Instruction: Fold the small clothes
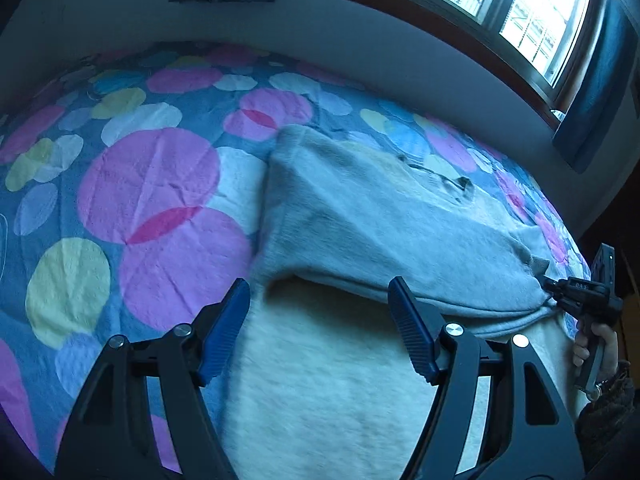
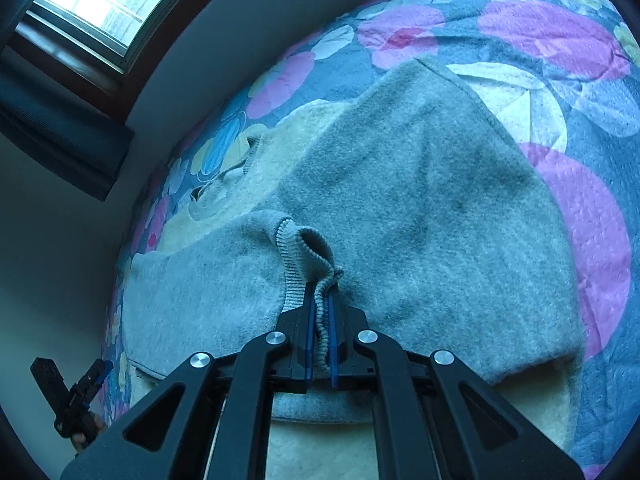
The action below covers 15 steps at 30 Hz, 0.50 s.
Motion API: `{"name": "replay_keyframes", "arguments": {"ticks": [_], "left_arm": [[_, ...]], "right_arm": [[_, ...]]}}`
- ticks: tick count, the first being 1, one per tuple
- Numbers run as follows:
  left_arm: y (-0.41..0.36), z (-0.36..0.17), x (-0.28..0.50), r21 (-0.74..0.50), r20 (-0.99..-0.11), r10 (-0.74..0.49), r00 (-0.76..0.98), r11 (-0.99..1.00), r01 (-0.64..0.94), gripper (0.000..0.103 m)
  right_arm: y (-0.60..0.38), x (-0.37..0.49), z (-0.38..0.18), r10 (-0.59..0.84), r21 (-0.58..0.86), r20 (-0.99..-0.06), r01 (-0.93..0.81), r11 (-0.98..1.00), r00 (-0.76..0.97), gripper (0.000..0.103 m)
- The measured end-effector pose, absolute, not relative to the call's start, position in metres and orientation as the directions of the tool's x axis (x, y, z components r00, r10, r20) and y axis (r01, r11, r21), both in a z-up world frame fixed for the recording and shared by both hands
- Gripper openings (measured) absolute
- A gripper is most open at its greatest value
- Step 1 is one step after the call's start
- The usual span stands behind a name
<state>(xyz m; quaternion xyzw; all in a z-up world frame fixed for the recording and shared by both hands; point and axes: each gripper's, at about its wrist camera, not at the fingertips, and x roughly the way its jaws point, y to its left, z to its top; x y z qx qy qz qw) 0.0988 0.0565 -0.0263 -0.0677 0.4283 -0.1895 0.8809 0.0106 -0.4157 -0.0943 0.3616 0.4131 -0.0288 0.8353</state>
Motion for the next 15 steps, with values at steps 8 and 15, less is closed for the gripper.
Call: {"name": "replay_keyframes", "arguments": {"ticks": [8,15], "left_arm": [[0.049,-0.053,0.158,-0.36,-0.768,-0.481,0.424,0.871,0.335,0.071],[0.048,-0.077,0.179,-0.261,-0.825,-0.385,0.414,0.909,0.325,0.011]], "right_arm": [[-0.417,0.0,-0.08,0.271,0.611,-0.68,0.322,0.723,0.682,0.008],[-0.421,-0.023,-0.062,0.261,0.603,-0.666,0.298,0.74,0.699,0.008]]}}
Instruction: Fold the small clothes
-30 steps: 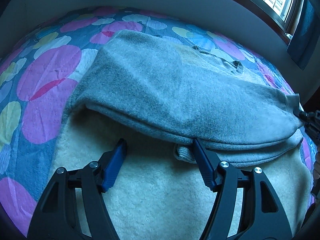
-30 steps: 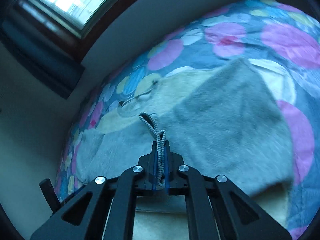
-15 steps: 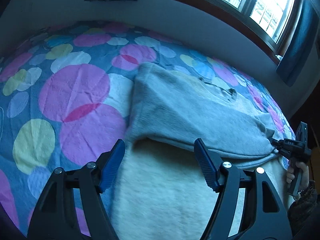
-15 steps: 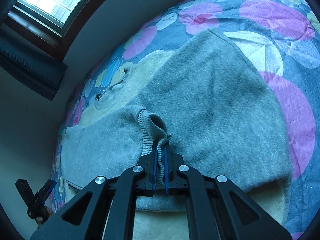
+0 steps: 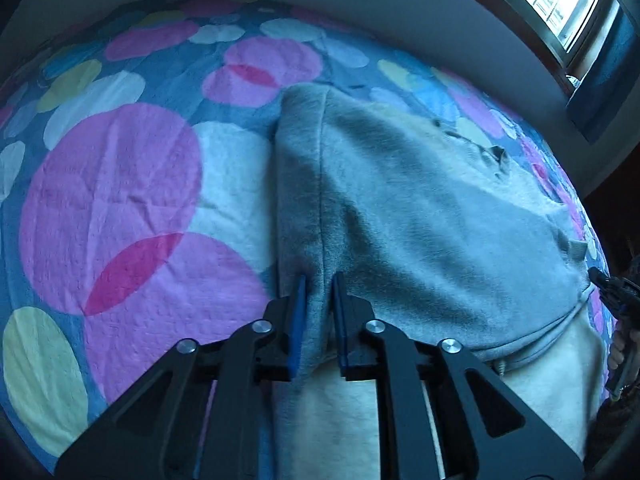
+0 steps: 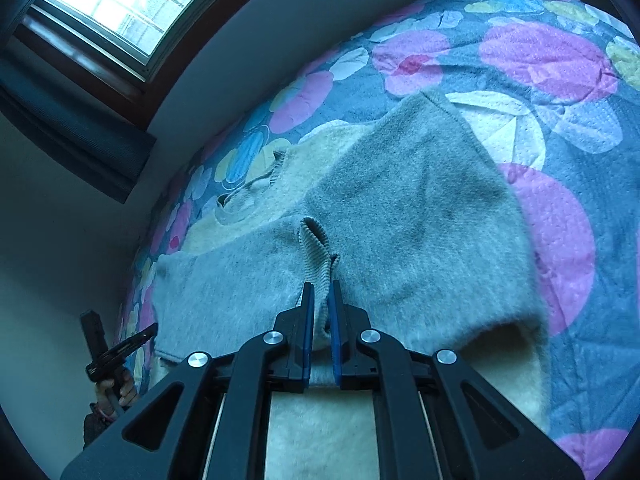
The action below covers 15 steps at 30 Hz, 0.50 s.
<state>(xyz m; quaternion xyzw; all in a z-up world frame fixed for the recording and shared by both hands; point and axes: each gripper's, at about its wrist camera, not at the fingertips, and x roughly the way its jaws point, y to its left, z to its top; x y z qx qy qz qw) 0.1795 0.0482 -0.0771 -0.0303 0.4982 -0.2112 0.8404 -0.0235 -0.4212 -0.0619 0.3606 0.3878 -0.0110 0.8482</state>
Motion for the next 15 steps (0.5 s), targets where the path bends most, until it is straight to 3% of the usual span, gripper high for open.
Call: {"name": "replay_keyframes", "arguments": {"ticks": [9,10,11,12,13,15], "left_arm": [[0.062,-0.071,0.174,-0.285,-0.781,-0.452,0.431,0.872,0.398,0.014],[0.064,-0.065,0.176,-0.303,-0.77,-0.47,0.431,0.864,0.402,0.026],[0.065,-0.062,0.179,-0.321,-0.761,-0.487,0.429,0.857,0.404,0.049],[0.066,-0.056,0.184,-0.342,-0.744,-0.507,0.434,0.848,0.405,0.06],[0.066,-0.053,0.188,-0.357,-0.73,-0.523,0.44,0.841,0.407,0.067],[0.062,-0.055,0.203,-0.371,-0.734,-0.527,0.429,0.84,0.396,0.067]], "right_arm": [[-0.45,-0.064,-0.057,0.219,0.598,-0.669,0.338,0.727,0.711,0.008],[-0.455,-0.069,-0.057,0.216,0.603,-0.667,0.345,0.719,0.713,0.013],[-0.459,-0.074,-0.057,0.209,0.606,-0.666,0.356,0.712,0.716,0.036],[-0.465,-0.079,-0.056,0.196,0.607,-0.664,0.368,0.704,0.721,0.059],[-0.468,-0.083,-0.056,0.186,0.61,-0.657,0.37,0.701,0.73,0.064],[-0.476,-0.089,-0.054,0.177,0.612,-0.644,0.363,0.703,0.744,0.064]]}}
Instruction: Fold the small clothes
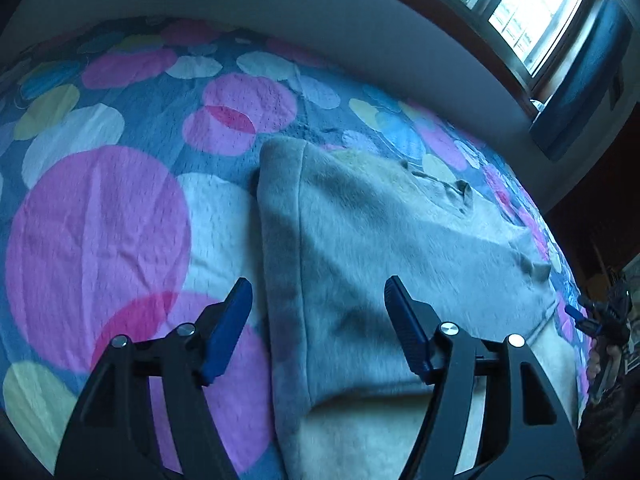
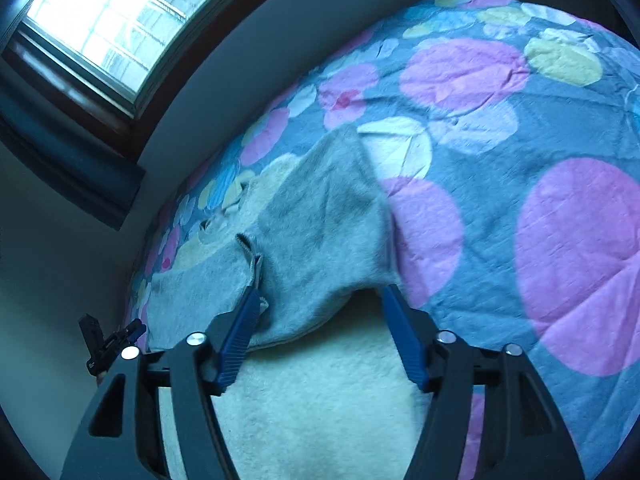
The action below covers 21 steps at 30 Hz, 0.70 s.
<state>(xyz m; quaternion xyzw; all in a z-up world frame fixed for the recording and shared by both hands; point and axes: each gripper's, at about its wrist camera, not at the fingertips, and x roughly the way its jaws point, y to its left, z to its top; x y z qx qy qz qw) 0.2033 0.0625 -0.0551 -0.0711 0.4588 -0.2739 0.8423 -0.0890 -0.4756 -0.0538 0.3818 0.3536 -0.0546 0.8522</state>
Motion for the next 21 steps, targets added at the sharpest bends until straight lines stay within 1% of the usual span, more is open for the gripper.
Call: {"name": "replay_keyframes", "arguments": {"ticks": [1,2,3,4,5,7,10,12,13,14,16,17,19,20,21], "left_arm": [[0.059,-0.058,0.211,-0.371,-0.741,-0.521,0.425,0.844,0.387,0.067],[0.056,-0.061,0.218,-0.366,-0.749,-0.511,0.422,0.85,0.379,0.06],[0.052,-0.067,0.224,-0.351,-0.764,-0.495,0.414,0.857,0.378,0.049],[0.048,-0.072,0.23,-0.331,-0.782,-0.476,0.402,0.865,0.378,0.027],[0.047,-0.077,0.234,-0.315,-0.798,-0.455,0.396,0.874,0.37,0.023],[0.049,-0.087,0.237,-0.32,-0.804,-0.451,0.388,0.878,0.357,0.02],[0.059,-0.086,0.238,-0.378,-0.773,-0.502,0.387,0.855,0.355,0.02],[0.062,-0.081,0.24,-0.389,-0.763,-0.517,0.389,0.847,0.363,0.025],[0.061,-0.077,0.241,-0.37,-0.763,-0.503,0.406,0.855,0.364,0.034],[0.06,-0.075,0.243,-0.355,-0.764,-0.492,0.417,0.861,0.365,0.045],[0.058,-0.072,0.255,-0.365,-0.753,-0.495,0.433,0.862,0.351,0.057],[0.057,-0.072,0.262,-0.386,-0.745,-0.509,0.432,0.856,0.343,0.059],[0.054,-0.074,0.277,-0.408,-0.744,-0.513,0.427,0.856,0.318,0.059],[0.052,-0.075,0.283,-0.414,-0.747,-0.512,0.424,0.857,0.306,0.058],[0.05,-0.077,0.288,-0.418,-0.75,-0.513,0.418,0.857,0.303,0.055]], "right_arm": [[-0.478,-0.091,-0.053,0.173,0.615,-0.639,0.362,0.701,0.75,0.064],[-0.482,-0.094,-0.053,0.167,0.619,-0.633,0.364,0.696,0.756,0.064],[-0.484,-0.096,-0.053,0.162,0.623,-0.628,0.367,0.691,0.762,0.064],[-0.488,-0.098,-0.054,0.16,0.629,-0.622,0.368,0.684,0.766,0.064],[-0.49,-0.101,-0.055,0.16,0.632,-0.621,0.369,0.681,0.768,0.064],[-0.495,-0.104,-0.057,0.158,0.634,-0.619,0.37,0.679,0.769,0.065],[-0.501,-0.108,-0.06,0.158,0.634,-0.623,0.376,0.676,0.766,0.067],[-0.505,-0.11,-0.061,0.155,0.631,-0.627,0.381,0.676,0.764,0.067],[-0.506,-0.111,-0.062,0.153,0.632,-0.626,0.381,0.675,0.765,0.067],[-0.507,-0.112,-0.062,0.151,0.632,-0.624,0.382,0.674,0.766,0.067],[-0.509,-0.112,-0.062,0.149,0.634,-0.623,0.385,0.671,0.768,0.067],[-0.509,-0.112,-0.062,0.147,0.634,-0.622,0.385,0.67,0.769,0.067],[-0.51,-0.111,-0.064,0.145,0.634,-0.623,0.387,0.67,0.769,0.067],[-0.51,-0.111,-0.065,0.144,0.633,-0.624,0.389,0.669,0.768,0.067],[-0.511,-0.111,-0.066,0.144,0.635,-0.625,0.391,0.667,0.767,0.067]]}}
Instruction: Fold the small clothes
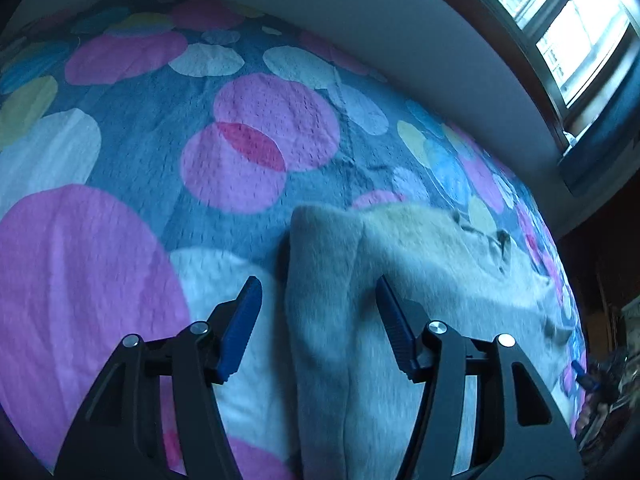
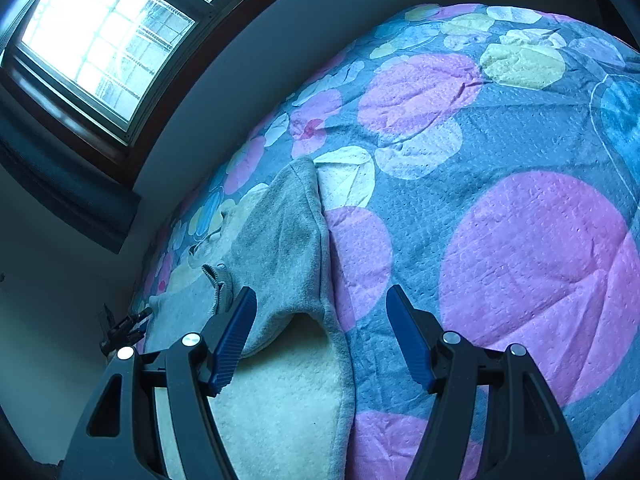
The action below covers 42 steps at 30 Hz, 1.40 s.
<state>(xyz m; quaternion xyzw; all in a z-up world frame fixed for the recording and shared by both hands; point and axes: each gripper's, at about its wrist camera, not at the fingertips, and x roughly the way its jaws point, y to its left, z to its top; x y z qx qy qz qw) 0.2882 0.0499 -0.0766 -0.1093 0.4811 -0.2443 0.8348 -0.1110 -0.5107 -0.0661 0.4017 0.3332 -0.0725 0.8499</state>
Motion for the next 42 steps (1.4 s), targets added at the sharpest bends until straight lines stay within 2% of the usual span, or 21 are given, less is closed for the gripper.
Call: {"name": "replay_keyframes", "arguments": {"ticks": [2,7,11,14,17,19,22,28,36,42], "left_arm": [[0.044,-0.082,0.298,-0.388,-0.778,-0.477,0.409,0.876,0.285,0.027],[0.045,-0.09,0.307,-0.401,-0.789,-0.466,0.401,0.884,0.24,0.022],[0.054,-0.093,0.313,-0.466,-0.77,-0.511,0.383,0.86,0.209,0.022],[0.058,-0.09,0.311,-0.481,-0.757,-0.532,0.38,0.847,0.227,0.027],[0.064,-0.08,0.295,-0.442,-0.768,-0.494,0.408,0.87,0.219,0.046],[0.068,-0.072,0.275,-0.398,-0.781,-0.459,0.423,0.889,0.228,0.055],[0.076,-0.064,0.232,-0.354,-0.79,-0.443,0.425,0.894,0.273,0.06],[0.097,-0.057,0.132,-0.375,-0.791,-0.473,0.387,0.876,0.305,0.062],[0.127,-0.061,0.004,-0.481,-0.77,-0.581,0.265,0.801,0.357,0.062],[0.139,-0.066,-0.062,-0.54,-0.745,-0.637,0.196,0.749,0.383,0.062]], "right_arm": [[-0.512,-0.111,-0.069,0.144,0.633,-0.629,0.396,0.664,0.764,0.067],[-0.514,-0.11,-0.078,0.144,0.632,-0.638,0.408,0.659,0.756,0.067],[-0.516,-0.111,-0.082,0.154,0.64,-0.639,0.411,0.649,0.754,0.067],[-0.516,-0.114,-0.084,0.172,0.658,-0.632,0.406,0.634,0.756,0.067],[-0.515,-0.123,-0.083,0.187,0.67,-0.627,0.4,0.626,0.757,0.067],[-0.512,-0.131,-0.082,0.196,0.674,-0.625,0.396,0.623,0.755,0.067],[-0.504,-0.145,-0.082,0.226,0.688,-0.62,0.382,0.617,0.751,0.067],[-0.481,-0.178,-0.081,0.274,0.678,-0.637,0.355,0.643,0.721,0.067],[-0.455,-0.226,-0.08,0.336,0.68,-0.649,0.321,0.659,0.683,0.067],[-0.443,-0.263,-0.083,0.368,0.696,-0.645,0.316,0.644,0.67,0.067]]}}
